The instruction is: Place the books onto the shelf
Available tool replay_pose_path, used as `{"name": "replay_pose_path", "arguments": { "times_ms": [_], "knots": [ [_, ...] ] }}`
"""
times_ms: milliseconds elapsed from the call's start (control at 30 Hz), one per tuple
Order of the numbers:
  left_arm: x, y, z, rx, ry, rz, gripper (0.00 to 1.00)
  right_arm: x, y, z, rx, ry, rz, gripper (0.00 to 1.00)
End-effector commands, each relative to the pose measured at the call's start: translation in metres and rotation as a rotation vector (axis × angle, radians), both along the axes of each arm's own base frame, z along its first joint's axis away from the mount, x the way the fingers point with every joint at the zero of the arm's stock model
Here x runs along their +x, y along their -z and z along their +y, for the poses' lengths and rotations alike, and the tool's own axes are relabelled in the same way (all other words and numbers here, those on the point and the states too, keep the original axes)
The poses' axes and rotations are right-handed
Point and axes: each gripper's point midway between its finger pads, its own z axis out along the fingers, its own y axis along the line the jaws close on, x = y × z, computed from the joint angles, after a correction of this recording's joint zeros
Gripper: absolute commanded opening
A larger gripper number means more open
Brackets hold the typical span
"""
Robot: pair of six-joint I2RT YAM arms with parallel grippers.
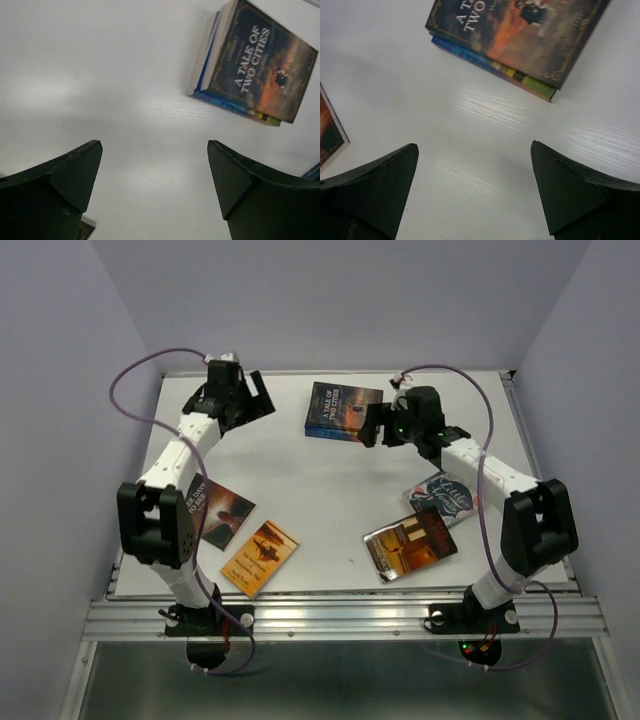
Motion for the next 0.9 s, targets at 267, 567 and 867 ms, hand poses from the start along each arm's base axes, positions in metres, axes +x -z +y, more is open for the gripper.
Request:
{"name": "replay_pose_path", "arguments": {
  "times_ms": [267, 567, 867],
  "knots": [
    [-0.2, 0.126, 0.127, -0.065, -0.767, 0.33, 0.99, 0.016, -0.005, 0.066, -0.043, -0.228, -0.08, 1.0],
    [-0.242, 0.164, 0.187, -0.091, -1.123, 0.363, 0.99, 0.015, 0.016, 0.07, -0.035, -0.239, -0.03, 1.0],
    [-0.243, 0.21, 0.163, -0.138, -0.998, 0.493, 0.99, 0.018, 0.022, 0.063, -0.063, -0.202, -0.025, 1.0]
  ]
}}
